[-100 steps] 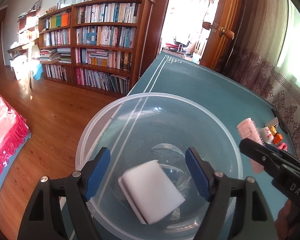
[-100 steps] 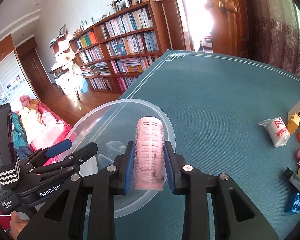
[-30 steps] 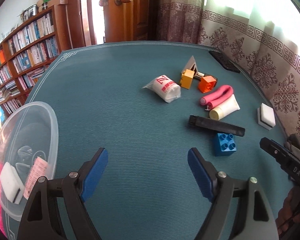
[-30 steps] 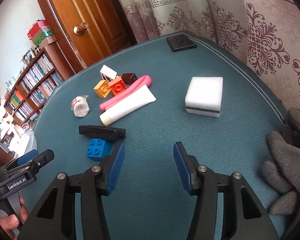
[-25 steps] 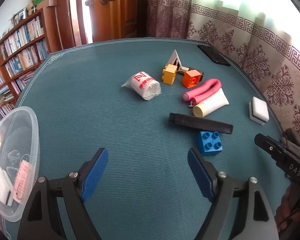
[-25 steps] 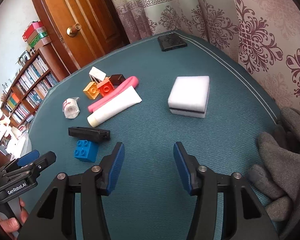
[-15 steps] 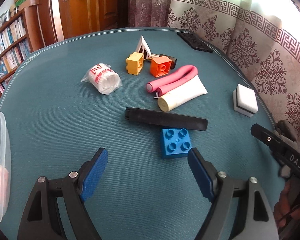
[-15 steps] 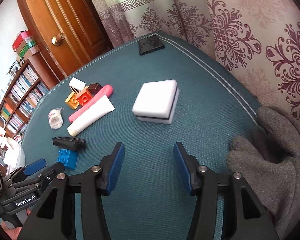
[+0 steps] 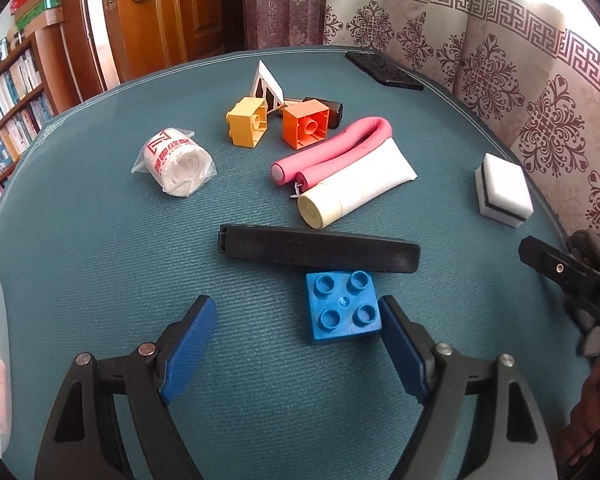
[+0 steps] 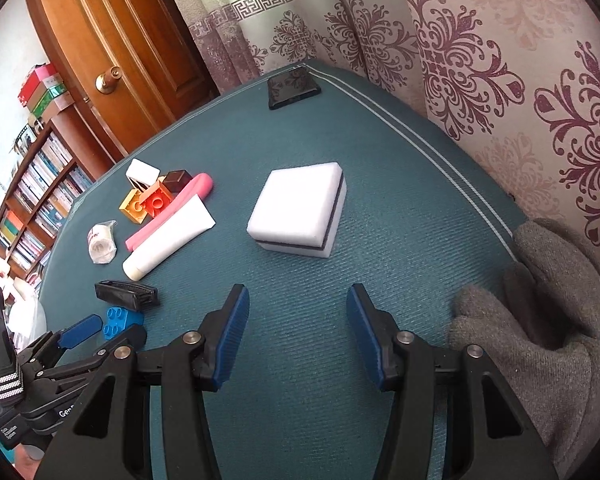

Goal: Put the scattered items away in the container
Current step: 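Grasp the blue brick with the left tool while the right tool grasps the white sponge block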

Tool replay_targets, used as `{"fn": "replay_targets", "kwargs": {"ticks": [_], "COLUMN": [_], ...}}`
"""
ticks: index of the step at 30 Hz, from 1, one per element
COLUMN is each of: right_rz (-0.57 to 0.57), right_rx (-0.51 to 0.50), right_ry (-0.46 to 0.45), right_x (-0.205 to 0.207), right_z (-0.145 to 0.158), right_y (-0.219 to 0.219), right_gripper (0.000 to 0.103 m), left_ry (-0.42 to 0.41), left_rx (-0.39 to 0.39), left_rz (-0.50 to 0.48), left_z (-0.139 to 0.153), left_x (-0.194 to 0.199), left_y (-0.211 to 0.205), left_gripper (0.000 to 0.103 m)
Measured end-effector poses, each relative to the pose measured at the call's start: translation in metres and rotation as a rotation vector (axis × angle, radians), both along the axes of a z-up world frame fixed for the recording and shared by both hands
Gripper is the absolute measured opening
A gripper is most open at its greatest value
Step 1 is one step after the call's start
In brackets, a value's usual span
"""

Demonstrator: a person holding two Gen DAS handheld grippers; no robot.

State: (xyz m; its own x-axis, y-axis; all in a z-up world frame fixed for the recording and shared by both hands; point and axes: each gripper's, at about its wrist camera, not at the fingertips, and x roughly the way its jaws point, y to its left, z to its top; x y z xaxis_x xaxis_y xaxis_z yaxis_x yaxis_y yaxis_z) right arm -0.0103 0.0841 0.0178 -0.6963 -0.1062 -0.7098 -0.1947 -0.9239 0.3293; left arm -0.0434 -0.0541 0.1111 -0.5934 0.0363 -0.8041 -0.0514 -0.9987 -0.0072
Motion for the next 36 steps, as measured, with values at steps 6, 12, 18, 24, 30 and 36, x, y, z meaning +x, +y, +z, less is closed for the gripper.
{"fn": "replay_targets", "kwargs": {"ticks": [6,12,18,24,30,36], "right_rz": [-0.013,-0.031,-0.059,-0.08,-0.059,-0.046], "right_rx": [-0.003,-0.004,0.035,0.036,0.074,0.149], "right_ry": [0.009,0.022,0.066,0.034,-0.012,-0.016], "right_x": [-0.007,-0.016,-0.03,-0.051,-0.063,-0.064], "right_z": [0.004,0.013,0.025,0.019,0.01,0.006], "right_y": [0.003,0.004,0.005,0.008,0.003,-0.005], "right_gripper": [0.055,0.062,0.073,0.075,0.075,0.071], "left_ry": [0.02,0.048,0.042,0.04,0.048,0.064], "left_rx": [-0.006,-0.011,0.013,0.036,0.061,0.068], "left_rz": [-0.011,-0.065,-0.088,-0.088,-0.097,-0.093], "left_z": [0.001,0.003,0.004,0.005,0.011,0.016], "left_x": [-0.002,0.002,0.006,0.012,0.018,0.025], "left_y": [0.001,0.009,0.011,0.01,0.01,0.006], "left_gripper": [0.082,0.046,0.037,0.036,0.035,0.035]}}
